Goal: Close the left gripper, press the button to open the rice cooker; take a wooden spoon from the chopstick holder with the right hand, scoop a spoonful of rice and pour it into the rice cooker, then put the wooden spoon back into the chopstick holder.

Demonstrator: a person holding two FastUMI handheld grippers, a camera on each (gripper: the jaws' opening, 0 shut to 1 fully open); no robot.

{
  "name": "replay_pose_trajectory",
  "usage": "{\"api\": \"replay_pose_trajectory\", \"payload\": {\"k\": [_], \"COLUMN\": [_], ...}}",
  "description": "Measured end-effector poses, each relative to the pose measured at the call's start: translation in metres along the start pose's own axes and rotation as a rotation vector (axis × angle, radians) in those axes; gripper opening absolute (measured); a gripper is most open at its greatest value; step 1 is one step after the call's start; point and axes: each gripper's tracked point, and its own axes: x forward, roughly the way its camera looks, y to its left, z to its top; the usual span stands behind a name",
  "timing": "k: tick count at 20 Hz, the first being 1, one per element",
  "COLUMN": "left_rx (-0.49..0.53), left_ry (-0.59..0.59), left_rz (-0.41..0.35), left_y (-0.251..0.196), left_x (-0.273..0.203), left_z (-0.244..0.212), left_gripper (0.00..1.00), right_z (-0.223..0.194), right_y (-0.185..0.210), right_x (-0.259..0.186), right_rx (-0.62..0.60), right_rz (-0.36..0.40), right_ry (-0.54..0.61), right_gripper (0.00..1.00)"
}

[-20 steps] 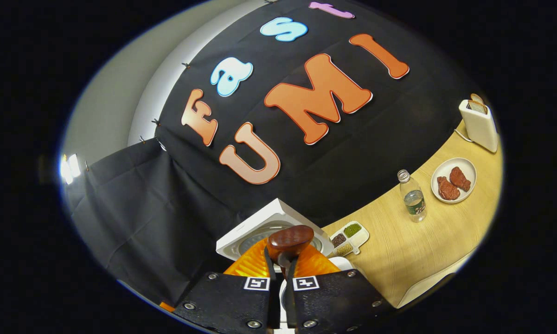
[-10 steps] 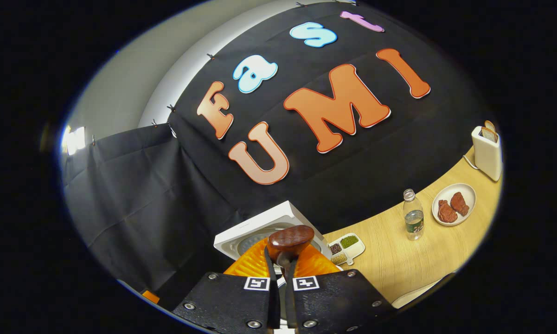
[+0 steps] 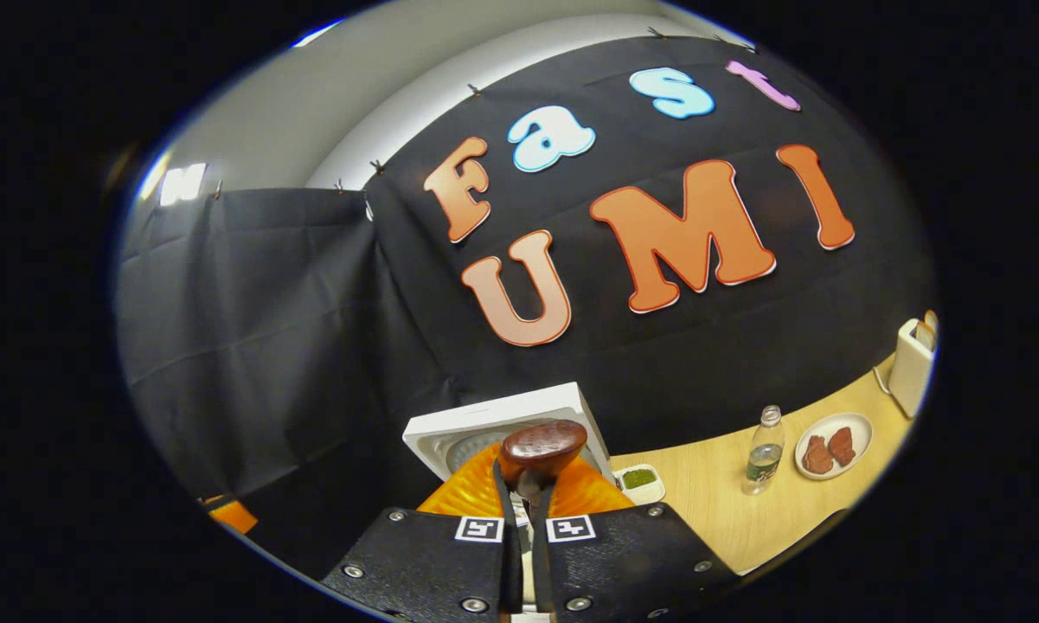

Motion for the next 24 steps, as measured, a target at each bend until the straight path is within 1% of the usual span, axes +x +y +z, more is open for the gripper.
{"api": "replay_pose_trajectory", "payload": {"k": [8,11,14,16,18,21,24], "left_rx": [0.004,0.004,0.009,0.013,0.002,0.0,-0.009], "left_ry": [-0.003,-0.003,0.0,0.001,0.002,-0.001,0.0], "left_rz": [0.014,0.02,0.021,0.025,0.025,0.032,0.041], "left_y": [0.006,0.007,0.007,0.008,0.008,0.009,0.012], "left_x": [-0.002,-0.004,-0.005,-0.006,-0.006,-0.007,-0.007], "left_z": [0.0,0.001,0.0,0.0,0.001,0.003,0.001], "left_gripper": [1.0,1.0,1.0,1.0,1.0,1.0,1.0], "right_z": [-0.011,-0.019,-0.027,-0.034,-0.039,-0.041,-0.03], "right_y": [0.033,0.043,0.048,0.05,0.047,0.037,0.018], "right_x": [-0.001,-0.002,-0.003,-0.004,-0.005,-0.007,-0.014], "right_rx": [-0.189,-0.28,-0.372,-0.41,-0.405,-0.328,-0.257], "right_rz": [0.08,0.113,0.126,0.131,0.129,0.123,0.093], "right_ry": [0.005,0.016,0.019,0.023,0.035,0.053,0.05], "right_gripper": [0.04,0.04,0.04,0.04,0.04,0.04,0.04]}}
